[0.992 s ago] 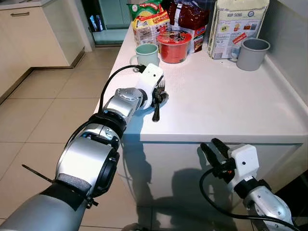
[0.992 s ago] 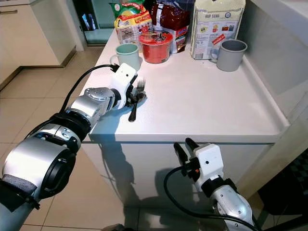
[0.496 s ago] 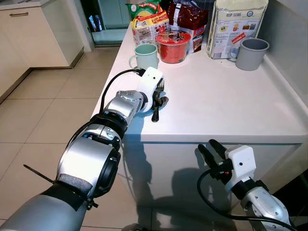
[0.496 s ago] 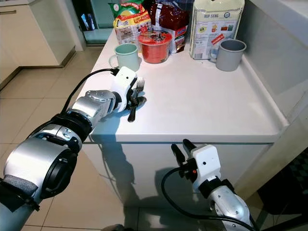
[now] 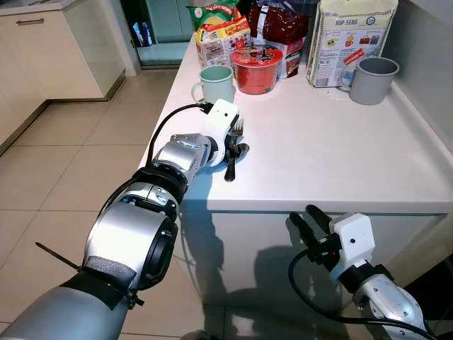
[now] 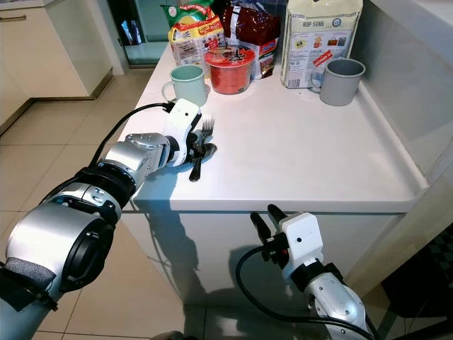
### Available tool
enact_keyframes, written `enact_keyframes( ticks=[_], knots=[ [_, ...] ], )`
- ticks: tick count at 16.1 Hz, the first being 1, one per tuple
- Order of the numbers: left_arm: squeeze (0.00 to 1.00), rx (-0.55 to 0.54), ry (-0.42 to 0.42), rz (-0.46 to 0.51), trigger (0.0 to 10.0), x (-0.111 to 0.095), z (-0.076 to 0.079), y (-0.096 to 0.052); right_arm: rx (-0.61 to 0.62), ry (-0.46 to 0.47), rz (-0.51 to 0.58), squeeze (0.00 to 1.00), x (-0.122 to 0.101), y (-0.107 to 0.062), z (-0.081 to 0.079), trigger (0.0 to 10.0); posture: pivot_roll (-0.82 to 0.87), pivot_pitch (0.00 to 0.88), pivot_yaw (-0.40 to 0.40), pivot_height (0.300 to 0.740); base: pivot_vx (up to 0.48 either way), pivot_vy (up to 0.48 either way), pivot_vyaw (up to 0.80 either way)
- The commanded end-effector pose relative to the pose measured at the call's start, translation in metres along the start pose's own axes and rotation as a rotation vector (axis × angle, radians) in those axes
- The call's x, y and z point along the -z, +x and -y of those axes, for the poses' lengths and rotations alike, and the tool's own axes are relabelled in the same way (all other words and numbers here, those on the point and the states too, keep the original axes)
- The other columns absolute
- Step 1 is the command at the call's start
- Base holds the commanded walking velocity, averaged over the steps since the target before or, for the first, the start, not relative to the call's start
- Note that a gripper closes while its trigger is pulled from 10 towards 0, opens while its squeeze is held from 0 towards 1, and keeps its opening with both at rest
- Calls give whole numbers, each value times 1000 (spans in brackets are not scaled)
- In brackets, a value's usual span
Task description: Setting the table
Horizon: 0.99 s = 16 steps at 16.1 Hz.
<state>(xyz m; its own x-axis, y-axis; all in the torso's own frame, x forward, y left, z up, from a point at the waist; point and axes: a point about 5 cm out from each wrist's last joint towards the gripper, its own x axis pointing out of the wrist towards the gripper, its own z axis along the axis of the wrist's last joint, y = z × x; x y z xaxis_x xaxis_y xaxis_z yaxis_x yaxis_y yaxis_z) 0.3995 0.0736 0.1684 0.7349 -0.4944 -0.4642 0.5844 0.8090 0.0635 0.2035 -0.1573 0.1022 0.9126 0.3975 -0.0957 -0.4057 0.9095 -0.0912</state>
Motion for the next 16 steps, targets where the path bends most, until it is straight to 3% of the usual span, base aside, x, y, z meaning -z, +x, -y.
enact_keyframes(
  ticks=[1, 2, 3, 4, 10, 13, 16],
  knots=[
    [0, 0, -15, -83, 9961, 16, -1, 1, -7, -11, 19, 0, -5, 2, -2, 10000, -41, 20, 127, 740, 0, 0, 0],
    [0, -1, -13, -82, 7843, 16, -1, 0, -10, -12, 19, 0, -5, 3, -3, 10000, -38, 18, 126, 740, 0, 0, 0],
    [0, -2, -13, -81, 4235, 16, -2, 0, -14, -11, 20, 0, -5, 4, -3, 10000, -38, 17, 126, 740, 0, 0, 0],
    [0, -1, -11, -77, 0, 16, -2, 0, -14, -12, 20, 0, -5, 5, -4, 10000, -37, 17, 125, 740, 0, 0, 0],
    [0, 1, -14, -53, 0, 13, 0, 1, -22, -20, 19, 0, -5, 7, -4, 10000, -34, 13, 119, 740, 0, 0, 0],
    [0, -15, -89, -21, 0, 13, -3, 0, -25, -24, 19, 0, -5, 8, -3, 10000, -31, 13, 114, 740, 0, 0, 0],
    [0, -45, -238, 74, 0, 11, -5, 0, -35, -25, 13, 0, -4, 8, -4, 10000, -24, 13, 103, 740, 0, 0, 0]
  ],
)
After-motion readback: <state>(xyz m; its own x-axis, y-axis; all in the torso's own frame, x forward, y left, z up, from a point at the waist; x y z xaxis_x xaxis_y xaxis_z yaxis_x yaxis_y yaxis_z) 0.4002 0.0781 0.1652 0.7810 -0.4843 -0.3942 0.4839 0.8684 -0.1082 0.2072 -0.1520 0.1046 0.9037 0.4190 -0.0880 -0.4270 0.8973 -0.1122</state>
